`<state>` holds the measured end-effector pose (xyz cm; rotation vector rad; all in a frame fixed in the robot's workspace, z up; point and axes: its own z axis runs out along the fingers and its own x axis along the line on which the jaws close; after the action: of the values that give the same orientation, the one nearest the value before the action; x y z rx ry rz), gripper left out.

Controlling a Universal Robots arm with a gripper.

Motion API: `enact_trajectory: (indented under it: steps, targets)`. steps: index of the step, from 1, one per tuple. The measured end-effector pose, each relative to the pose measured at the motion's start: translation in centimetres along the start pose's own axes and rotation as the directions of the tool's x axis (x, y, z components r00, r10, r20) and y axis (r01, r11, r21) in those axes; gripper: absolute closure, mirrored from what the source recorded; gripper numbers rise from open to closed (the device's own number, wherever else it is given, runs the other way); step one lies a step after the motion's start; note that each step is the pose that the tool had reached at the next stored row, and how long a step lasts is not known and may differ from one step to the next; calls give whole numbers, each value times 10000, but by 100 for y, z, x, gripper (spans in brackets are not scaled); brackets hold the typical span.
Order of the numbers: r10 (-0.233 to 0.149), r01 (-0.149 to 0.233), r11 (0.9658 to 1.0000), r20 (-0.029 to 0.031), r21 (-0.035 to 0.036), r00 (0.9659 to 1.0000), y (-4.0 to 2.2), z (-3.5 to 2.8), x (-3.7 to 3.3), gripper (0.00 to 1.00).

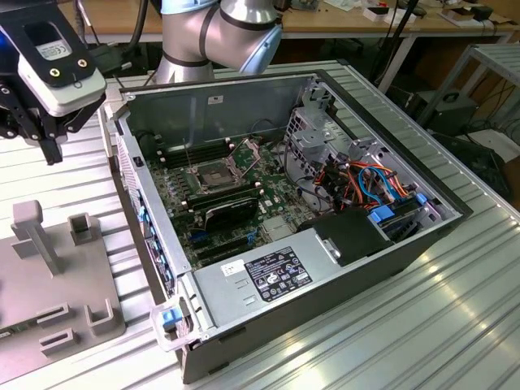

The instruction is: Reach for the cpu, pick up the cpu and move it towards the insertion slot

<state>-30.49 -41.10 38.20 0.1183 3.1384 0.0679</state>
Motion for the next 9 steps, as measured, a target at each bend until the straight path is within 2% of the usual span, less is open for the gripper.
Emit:
enact_trajectory:
  steps: [9]
  targets:
    - [0,0,10000,-1,0,10000,-47,1,127,89]
